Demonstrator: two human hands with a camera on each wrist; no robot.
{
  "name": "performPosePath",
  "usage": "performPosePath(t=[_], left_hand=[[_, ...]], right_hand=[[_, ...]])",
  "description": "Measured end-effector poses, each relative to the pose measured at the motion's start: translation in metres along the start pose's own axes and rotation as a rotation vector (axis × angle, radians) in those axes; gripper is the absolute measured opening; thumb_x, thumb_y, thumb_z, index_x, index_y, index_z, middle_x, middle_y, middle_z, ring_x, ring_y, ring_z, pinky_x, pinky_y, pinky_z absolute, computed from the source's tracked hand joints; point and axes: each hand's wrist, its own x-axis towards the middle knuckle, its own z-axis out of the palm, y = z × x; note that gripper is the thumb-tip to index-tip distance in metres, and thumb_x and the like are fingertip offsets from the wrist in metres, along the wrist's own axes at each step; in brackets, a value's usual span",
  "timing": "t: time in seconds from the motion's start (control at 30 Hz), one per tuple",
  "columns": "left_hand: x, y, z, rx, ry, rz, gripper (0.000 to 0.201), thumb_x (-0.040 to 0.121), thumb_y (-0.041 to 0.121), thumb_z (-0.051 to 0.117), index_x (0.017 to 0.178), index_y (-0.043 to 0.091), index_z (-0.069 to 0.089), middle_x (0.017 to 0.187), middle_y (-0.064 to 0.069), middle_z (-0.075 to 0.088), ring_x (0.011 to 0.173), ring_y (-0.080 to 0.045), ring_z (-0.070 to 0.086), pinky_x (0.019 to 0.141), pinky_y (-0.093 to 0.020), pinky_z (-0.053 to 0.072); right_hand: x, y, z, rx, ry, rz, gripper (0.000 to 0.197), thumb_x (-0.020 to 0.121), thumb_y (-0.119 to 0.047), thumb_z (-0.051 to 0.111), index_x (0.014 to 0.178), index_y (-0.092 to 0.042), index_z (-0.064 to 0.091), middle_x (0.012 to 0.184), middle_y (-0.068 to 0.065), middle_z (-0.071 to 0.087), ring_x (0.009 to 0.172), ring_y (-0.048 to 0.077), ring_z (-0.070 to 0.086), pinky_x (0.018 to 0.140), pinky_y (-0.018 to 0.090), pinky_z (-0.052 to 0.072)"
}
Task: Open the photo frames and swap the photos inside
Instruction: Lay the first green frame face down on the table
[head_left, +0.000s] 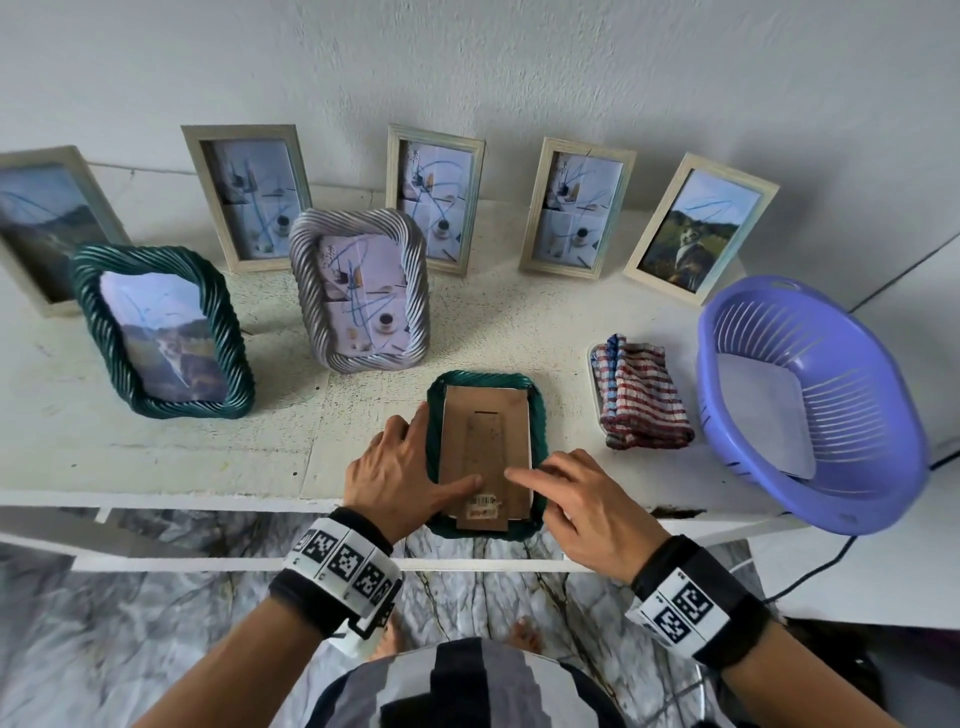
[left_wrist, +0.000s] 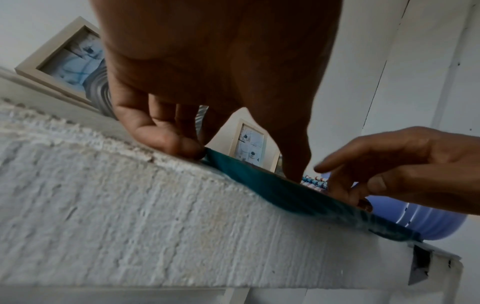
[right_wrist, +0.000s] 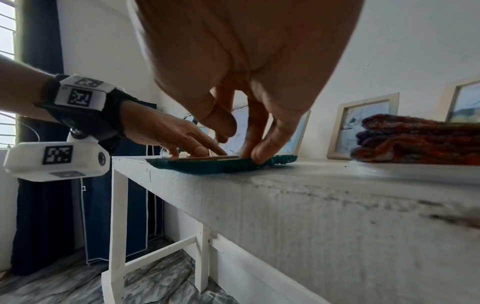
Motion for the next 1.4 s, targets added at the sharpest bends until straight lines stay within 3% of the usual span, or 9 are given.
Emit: performPosePath(t=[0.17, 0.37, 0.63, 0.8, 0.97, 1.13, 1.2, 1.27, 1.4], left_hand=[[-0.006, -0.011, -0.004, -0.049, 0.016, -0.004, 0.1, 0.072, 0.085, 0.042, 0.15, 0.026, 0.023, 0.11, 0.003, 0.056, 0.099, -0.019, 0.06, 0.081, -0.037, 0.051], [-0.025, -0.029, -0.009, -0.31, -0.103, 0.092, 0.071, 0.079, 0.049, 0.073, 0.142, 0.03, 0.045, 0.086, 0.011, 0.062, 0.072, -0.001, 0.058, 0.068, -0.023, 0.047], [-0.031, -0.023, 0.001, -0.286, -0.038, 0.03, 0.064, 0.081, 0.045, 0.072, 0.137, 0.027, 0.045, 0.082, 0.009, 0.059, 0.077, -0.013, 0.059, 0.071, -0.033, 0.051], [-0.029, -0.013, 0.004, -0.281, -0.068, -0.006, 0.054, 0.087, 0.028, 0.063, 0.135, 0.018, 0.039, 0.084, 0.004, 0.054, 0.084, -0.021, 0.055, 0.071, -0.033, 0.043], [-0.028, -0.01, 0.006, -0.324, -0.081, 0.019, 0.053, 0.089, 0.012, 0.053, 0.137, 0.013, 0.03, 0.086, 0.001, 0.048, 0.083, -0.018, 0.045, 0.075, -0.029, 0.035], [-0.034, -0.009, 0.007, -0.313, -0.051, 0.082, 0.064, 0.09, 0.011, 0.048, 0.147, 0.025, 0.02, 0.088, -0.001, 0.049, 0.085, -0.022, 0.048, 0.075, -0.032, 0.037], [-0.036, -0.01, 0.009, -0.277, -0.052, 0.055, 0.064, 0.094, 0.017, 0.046, 0.15, 0.031, 0.019, 0.094, -0.004, 0.051, 0.089, -0.022, 0.05, 0.078, -0.032, 0.039], [-0.036, -0.01, 0.01, -0.265, -0.057, 0.04, 0.063, 0.095, 0.021, 0.046, 0.151, 0.033, 0.021, 0.092, -0.001, 0.047, 0.084, -0.019, 0.05, 0.078, -0.031, 0.04], [-0.035, -0.01, 0.008, -0.25, -0.051, 0.042, 0.062, 0.094, 0.022, 0.047, 0.151, 0.035, 0.026, 0.087, 0.004, 0.044, 0.082, -0.017, 0.05, 0.074, -0.029, 0.039]], right_hand=[[0.0, -0.011, 0.014, -0.072, 0.038, 0.047, 0.051, 0.089, -0.012, 0.046, 0.138, -0.027, 0.052, 0.107, 0.002, 0.042, 0.096, 0.019, 0.038, 0.086, 0.028, 0.044], [-0.002, -0.014, 0.017, -0.078, 0.092, 0.068, 0.053, 0.085, -0.008, 0.053, 0.135, -0.025, 0.056, 0.105, 0.003, 0.044, 0.093, 0.019, 0.039, 0.084, 0.028, 0.046], [0.001, -0.02, 0.016, -0.075, 0.13, 0.087, 0.051, 0.083, -0.006, 0.056, 0.131, -0.024, 0.059, 0.102, 0.003, 0.045, 0.092, 0.02, 0.042, 0.082, 0.029, 0.047], [0.001, -0.022, 0.016, -0.089, 0.113, 0.105, 0.05, 0.083, -0.01, 0.055, 0.132, -0.024, 0.058, 0.102, 0.003, 0.047, 0.093, 0.021, 0.045, 0.081, 0.033, 0.051], [0.005, -0.032, 0.012, -0.168, 0.112, 0.156, 0.045, 0.085, -0.03, 0.038, 0.122, -0.027, 0.063, 0.102, 0.001, 0.049, 0.089, 0.02, 0.045, 0.075, 0.033, 0.048], [0.021, -0.056, 0.008, -0.19, 0.104, 0.22, 0.044, 0.09, -0.054, 0.041, 0.1, -0.017, 0.062, 0.096, 0.002, 0.052, 0.086, 0.02, 0.048, 0.069, 0.032, 0.048], [0.03, -0.068, 0.007, -0.129, 0.03, 0.314, 0.056, 0.091, -0.061, 0.042, 0.115, -0.012, 0.054, 0.114, 0.013, 0.053, 0.104, 0.03, 0.054, 0.08, 0.034, 0.047], [0.037, -0.074, 0.007, -0.027, -0.047, 0.41, 0.074, 0.091, -0.06, 0.049, 0.139, -0.006, 0.035, 0.144, 0.022, 0.036, 0.131, 0.033, 0.041, 0.1, 0.035, 0.04], [0.046, -0.078, 0.012, -0.091, 0.009, 0.452, 0.098, 0.085, -0.064, 0.055, 0.152, -0.008, 0.01, 0.153, 0.021, 0.025, 0.13, 0.032, 0.042, 0.102, 0.038, 0.042]])
